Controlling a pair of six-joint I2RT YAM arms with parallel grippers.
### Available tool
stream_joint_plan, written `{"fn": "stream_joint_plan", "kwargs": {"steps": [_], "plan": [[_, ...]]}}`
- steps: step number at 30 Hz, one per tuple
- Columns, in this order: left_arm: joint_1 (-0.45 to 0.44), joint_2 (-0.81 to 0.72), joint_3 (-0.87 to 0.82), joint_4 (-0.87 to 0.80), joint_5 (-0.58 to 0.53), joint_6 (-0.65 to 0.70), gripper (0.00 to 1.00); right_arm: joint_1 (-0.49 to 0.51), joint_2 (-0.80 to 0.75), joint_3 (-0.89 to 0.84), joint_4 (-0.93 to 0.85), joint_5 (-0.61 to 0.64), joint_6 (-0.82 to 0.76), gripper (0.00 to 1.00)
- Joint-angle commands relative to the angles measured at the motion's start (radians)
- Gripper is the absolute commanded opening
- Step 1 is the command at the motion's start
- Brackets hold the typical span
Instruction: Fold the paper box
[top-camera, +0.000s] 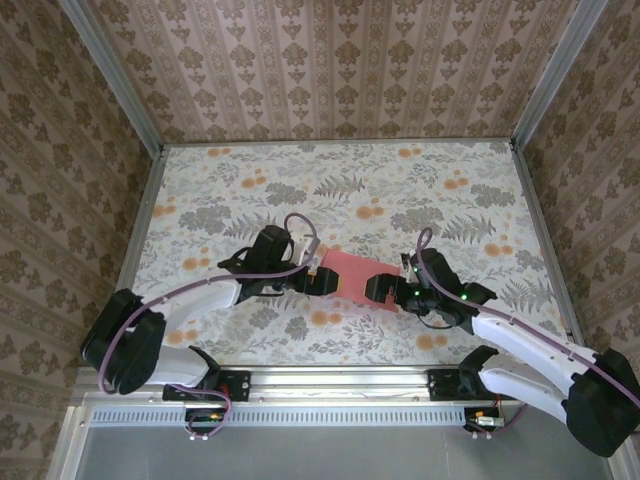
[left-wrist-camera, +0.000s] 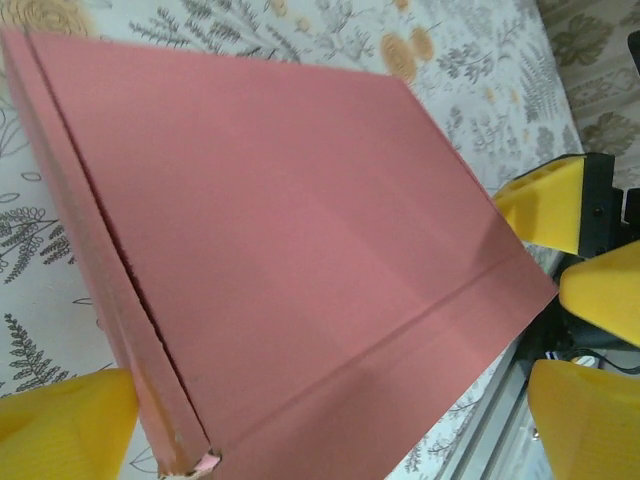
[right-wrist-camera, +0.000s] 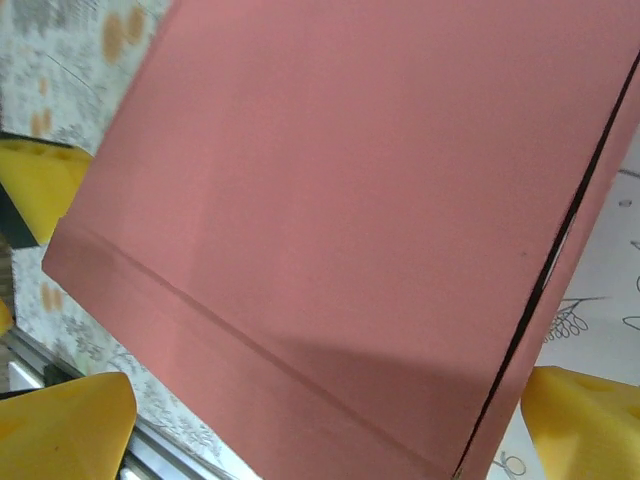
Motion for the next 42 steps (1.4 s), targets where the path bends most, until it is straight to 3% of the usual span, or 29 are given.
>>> {"fn": "stream_joint_plan", "kwargs": {"steps": [1,11,22,42], "plan": [[-0.011,-0.046,0.037,-0.032,0.015,-0.024,1.00,-0.006,-0.038,0.069,-0.060,0.003,-0.020,1.00],[-0.015,-0.074,0.069,-0.039,-0.027,-0.078,1.00,-0.022,-0.038,0.144,-0.121,0.013,-0.021,1.00],[-0.012,-0.095,0.128,-0.157,-0.055,-0.196,1.00,-0.066,0.013,0.177,-0.161,-0.018,0.026,1.00],[-0.011,-0.057,0.134,-0.133,-0.052,-0.219,1.00,-0.093,0.057,0.198,-0.129,-0.043,0.020,1.00]]}}
